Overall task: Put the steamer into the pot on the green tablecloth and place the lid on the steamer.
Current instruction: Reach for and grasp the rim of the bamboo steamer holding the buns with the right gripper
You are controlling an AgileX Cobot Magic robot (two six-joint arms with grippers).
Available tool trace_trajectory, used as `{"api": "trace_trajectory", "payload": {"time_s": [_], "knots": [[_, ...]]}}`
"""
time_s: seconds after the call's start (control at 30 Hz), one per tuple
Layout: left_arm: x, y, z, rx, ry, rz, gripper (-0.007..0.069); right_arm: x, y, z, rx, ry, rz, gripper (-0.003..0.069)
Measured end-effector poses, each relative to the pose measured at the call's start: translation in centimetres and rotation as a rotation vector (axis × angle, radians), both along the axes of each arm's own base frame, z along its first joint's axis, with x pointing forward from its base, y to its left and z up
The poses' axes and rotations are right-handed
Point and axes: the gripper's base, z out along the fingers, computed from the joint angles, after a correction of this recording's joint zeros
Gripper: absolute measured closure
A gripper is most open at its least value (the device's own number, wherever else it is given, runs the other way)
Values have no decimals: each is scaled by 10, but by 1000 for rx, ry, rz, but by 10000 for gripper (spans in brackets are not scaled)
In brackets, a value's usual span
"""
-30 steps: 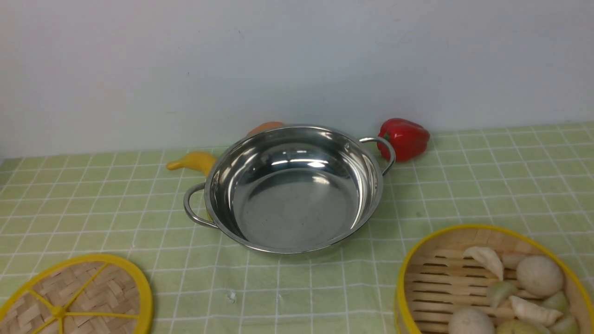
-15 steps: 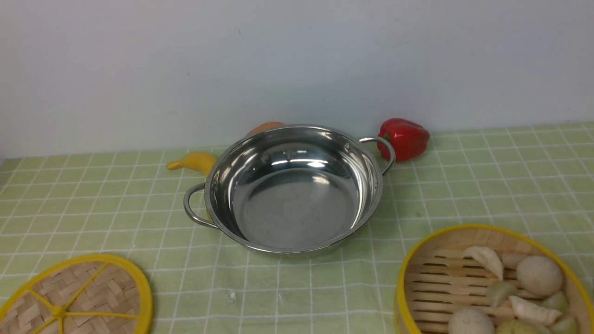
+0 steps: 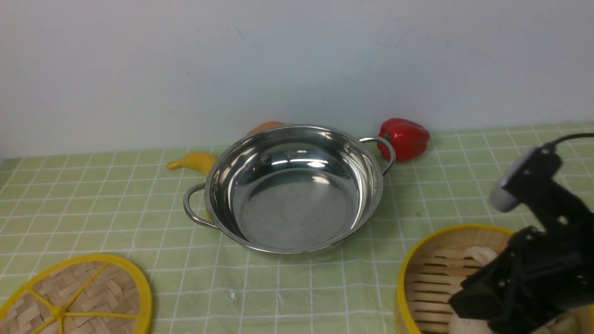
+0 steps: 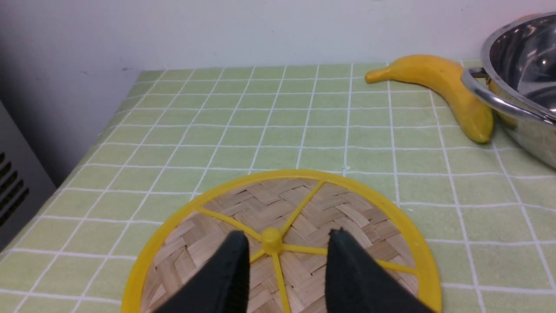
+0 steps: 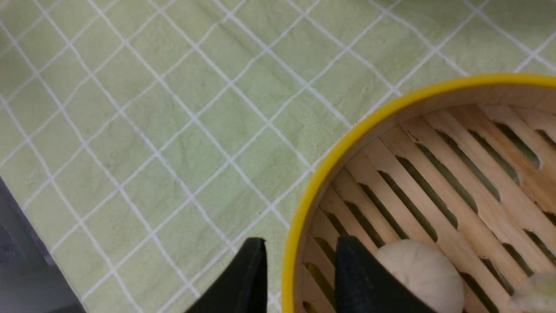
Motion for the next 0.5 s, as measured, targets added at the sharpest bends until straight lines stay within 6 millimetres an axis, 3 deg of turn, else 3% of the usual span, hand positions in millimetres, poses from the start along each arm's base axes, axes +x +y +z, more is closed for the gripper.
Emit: {"api": "trace_trajectory", "payload": {"time_s": [0.3,0.5], "knots": [[0,0,0,0,0,0,382,27,61,-36,-204,141,24,419],[0,0,0,0,0,0,382,32,73,-59,-248,241,-100,419]]}}
